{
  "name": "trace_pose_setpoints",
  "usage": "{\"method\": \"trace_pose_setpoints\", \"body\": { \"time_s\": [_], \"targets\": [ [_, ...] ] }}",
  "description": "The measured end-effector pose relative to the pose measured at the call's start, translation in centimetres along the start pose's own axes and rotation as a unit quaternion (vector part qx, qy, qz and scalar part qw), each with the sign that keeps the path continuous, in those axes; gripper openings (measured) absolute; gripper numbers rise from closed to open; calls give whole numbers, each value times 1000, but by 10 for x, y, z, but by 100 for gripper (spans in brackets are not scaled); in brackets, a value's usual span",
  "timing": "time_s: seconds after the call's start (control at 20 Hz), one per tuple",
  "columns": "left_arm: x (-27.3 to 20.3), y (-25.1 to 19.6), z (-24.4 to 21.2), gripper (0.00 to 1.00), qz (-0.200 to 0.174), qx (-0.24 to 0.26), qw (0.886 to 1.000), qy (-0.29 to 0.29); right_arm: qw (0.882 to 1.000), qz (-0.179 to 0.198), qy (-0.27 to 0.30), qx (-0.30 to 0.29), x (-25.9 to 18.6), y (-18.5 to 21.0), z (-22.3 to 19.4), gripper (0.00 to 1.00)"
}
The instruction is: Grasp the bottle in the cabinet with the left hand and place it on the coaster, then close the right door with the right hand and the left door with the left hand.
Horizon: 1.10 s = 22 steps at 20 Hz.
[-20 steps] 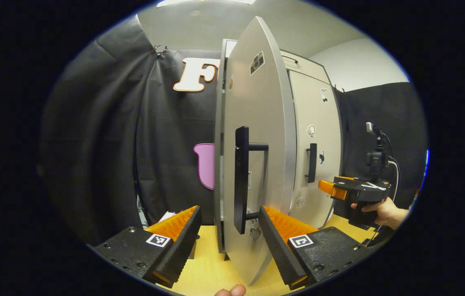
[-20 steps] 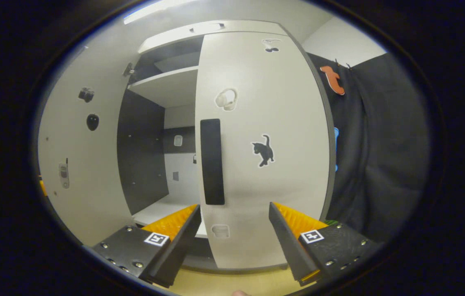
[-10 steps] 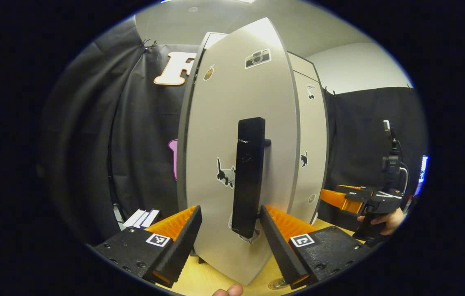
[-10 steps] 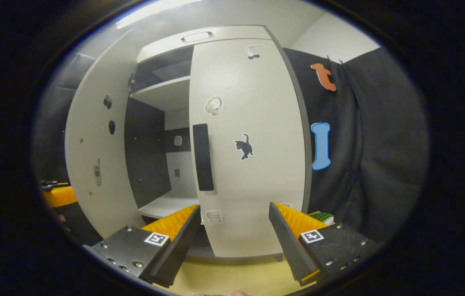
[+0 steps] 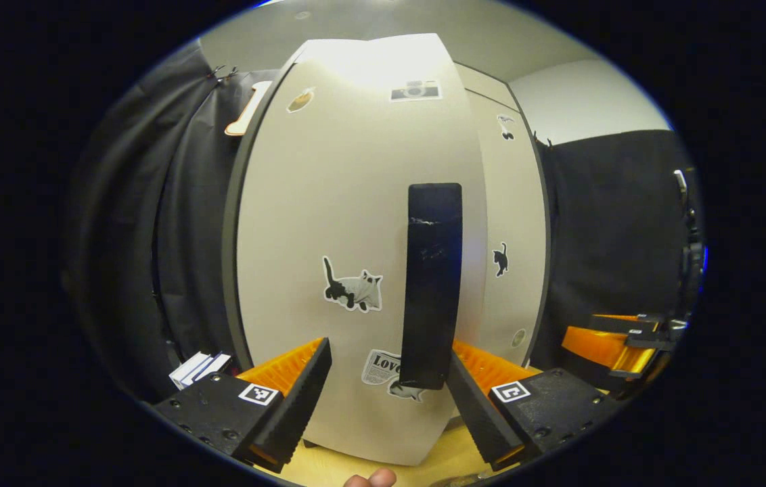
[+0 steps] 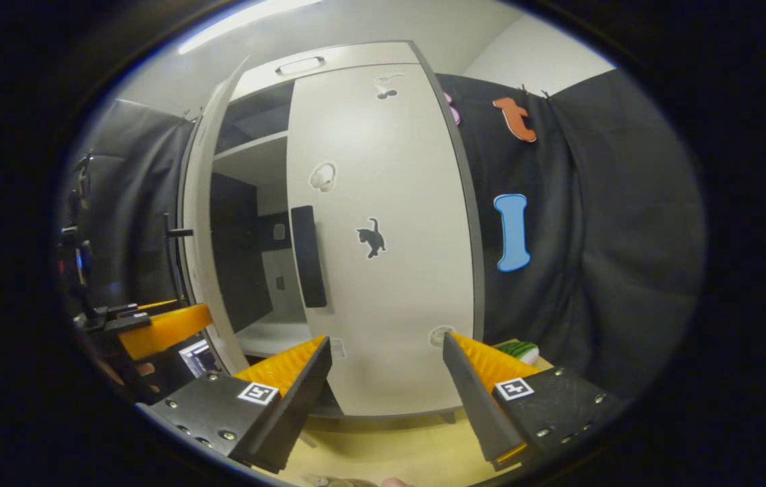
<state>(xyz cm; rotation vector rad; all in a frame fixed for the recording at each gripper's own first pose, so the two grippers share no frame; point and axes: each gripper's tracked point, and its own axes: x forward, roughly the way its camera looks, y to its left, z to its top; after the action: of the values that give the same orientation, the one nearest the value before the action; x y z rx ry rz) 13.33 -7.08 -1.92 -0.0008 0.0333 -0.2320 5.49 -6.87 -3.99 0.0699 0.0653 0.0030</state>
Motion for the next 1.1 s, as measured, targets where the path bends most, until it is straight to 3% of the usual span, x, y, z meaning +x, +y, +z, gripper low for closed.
{"method": "trace_pose_setpoints", "body": {
  "time_s": [0.6, 1.1],
  "targets": [
    [73, -11, -7, 98, 47, -18, 999, -3, 999, -10, 39, 24, -27, -35, -25, 100],
    [84, -11, -10, 98, 99, -10, 995, -5, 999, -1, 48, 24, -44, -45, -27, 100]
  ]
}}
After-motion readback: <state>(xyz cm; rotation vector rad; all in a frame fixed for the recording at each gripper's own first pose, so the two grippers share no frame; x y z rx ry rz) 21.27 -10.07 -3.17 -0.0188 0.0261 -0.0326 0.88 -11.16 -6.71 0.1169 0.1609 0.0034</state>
